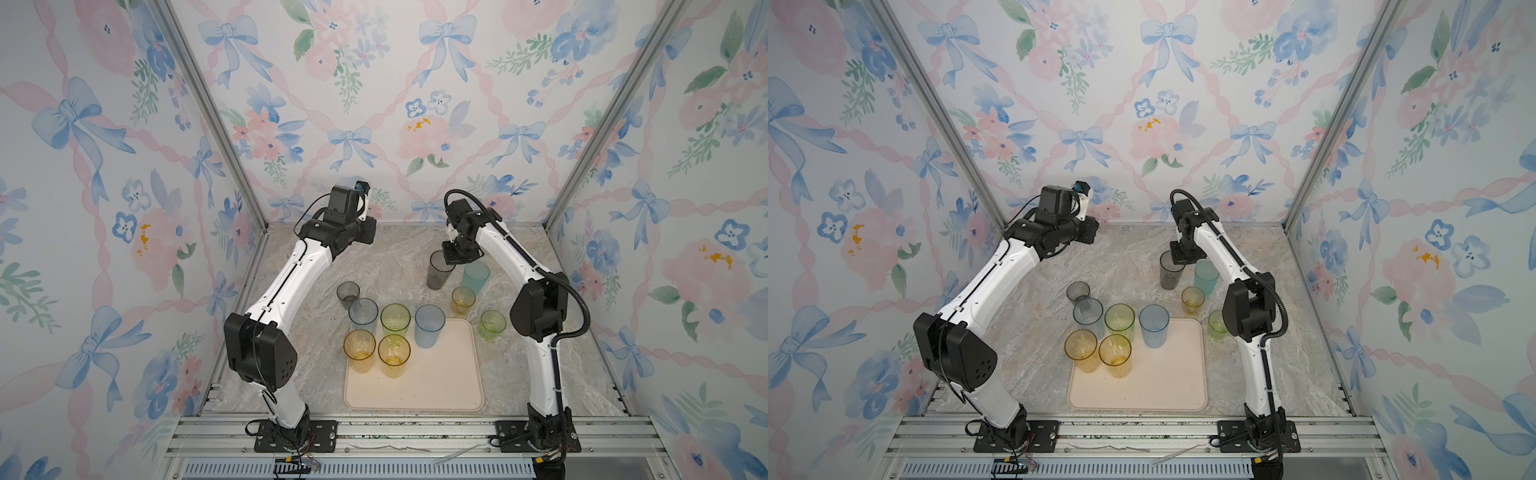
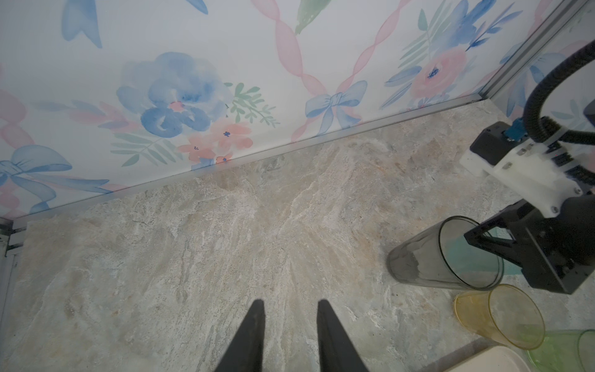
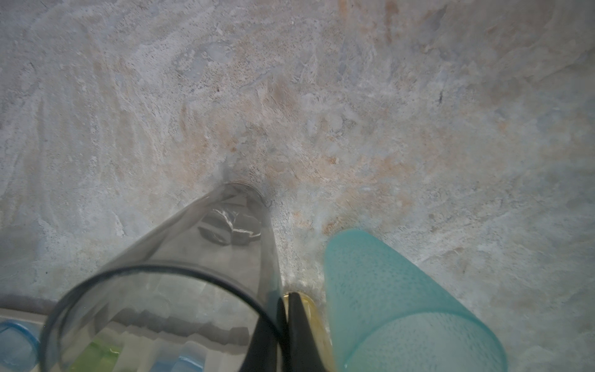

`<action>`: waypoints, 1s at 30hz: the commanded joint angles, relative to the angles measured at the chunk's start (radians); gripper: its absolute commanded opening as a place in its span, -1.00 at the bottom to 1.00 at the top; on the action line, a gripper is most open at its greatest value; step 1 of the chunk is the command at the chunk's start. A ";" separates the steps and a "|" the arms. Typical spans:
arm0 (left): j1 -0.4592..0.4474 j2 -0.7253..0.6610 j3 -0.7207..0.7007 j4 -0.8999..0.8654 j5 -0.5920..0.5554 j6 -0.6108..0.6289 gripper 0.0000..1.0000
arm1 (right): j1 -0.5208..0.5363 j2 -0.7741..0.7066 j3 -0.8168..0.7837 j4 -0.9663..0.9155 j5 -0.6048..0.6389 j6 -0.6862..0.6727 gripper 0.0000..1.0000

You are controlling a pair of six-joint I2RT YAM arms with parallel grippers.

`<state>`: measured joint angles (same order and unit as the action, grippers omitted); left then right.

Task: Place the glasses into the tray
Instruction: Pick up the glass from the top-center of the table, then place the glass on the tray.

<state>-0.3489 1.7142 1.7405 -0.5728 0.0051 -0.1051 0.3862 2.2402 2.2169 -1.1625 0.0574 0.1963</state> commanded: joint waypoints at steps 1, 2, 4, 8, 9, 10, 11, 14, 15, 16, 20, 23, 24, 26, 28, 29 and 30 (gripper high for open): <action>0.006 -0.048 -0.042 0.001 0.001 0.003 -0.39 | 0.019 -0.100 0.013 0.054 0.015 -0.006 -1.00; 0.005 -0.051 -0.052 0.001 -0.004 0.002 -0.39 | 0.020 -0.127 0.004 0.072 0.014 -0.003 -1.00; 0.006 -0.063 -0.071 0.001 -0.010 0.000 -0.39 | 0.022 -0.183 -0.015 0.101 0.017 0.001 -1.00; 0.006 -0.091 -0.109 0.012 -0.029 -0.019 -0.39 | 0.030 -0.316 -0.037 0.108 0.036 -0.012 -1.00; 0.006 -0.099 -0.120 0.018 -0.030 -0.025 -0.38 | 0.035 -0.350 -0.047 0.103 0.040 -0.015 -1.00; 0.006 -0.104 -0.132 0.025 -0.032 -0.031 -0.38 | 0.040 -0.389 -0.059 0.093 0.042 -0.019 -1.00; 0.006 -0.112 -0.143 0.033 -0.033 -0.037 -0.38 | 0.043 -0.425 -0.074 0.082 0.045 -0.023 -1.00; 0.005 -0.140 -0.186 0.060 -0.038 -0.058 -0.38 | 0.059 -0.564 -0.150 0.024 0.070 -0.023 -1.00; 0.004 -0.149 -0.200 0.071 -0.039 -0.064 -0.37 | 0.068 -0.627 -0.184 -0.004 0.090 -0.020 -1.00; 0.004 -0.159 -0.213 0.081 -0.042 -0.069 -0.37 | 0.073 -0.681 -0.219 -0.039 0.111 -0.013 -1.00; 0.004 -0.183 -0.229 0.086 -0.054 -0.077 -0.37 | 0.127 -0.880 -0.349 -0.204 0.182 0.028 -1.00; 0.003 -0.195 -0.233 0.086 -0.061 -0.079 -0.37 | 0.219 -0.996 -0.412 -0.345 0.247 0.115 -1.00; 0.001 -0.198 -0.234 0.086 -0.065 -0.079 -0.38 | 0.252 -1.025 -0.432 -0.389 0.263 0.144 -1.00; -0.002 -0.212 -0.238 0.086 -0.078 -0.080 -0.37 | 0.325 -1.082 -0.496 -0.442 0.283 0.229 -1.00; -0.005 -0.221 -0.243 0.085 -0.079 -0.083 -0.37 | 0.393 -1.120 -0.574 -0.436 0.274 0.291 -1.00; -0.007 -0.226 -0.244 0.085 -0.082 -0.085 -0.36 | 0.434 -1.130 -0.618 -0.423 0.266 0.323 -1.00; -0.011 -0.231 -0.245 0.085 -0.085 -0.087 -0.36 | 0.470 -1.131 -0.657 -0.406 0.257 0.346 -1.00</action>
<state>-0.3519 1.5181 1.5101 -0.4984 -0.0597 -0.1734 0.7898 1.1080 1.6321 -1.5253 0.2920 0.4110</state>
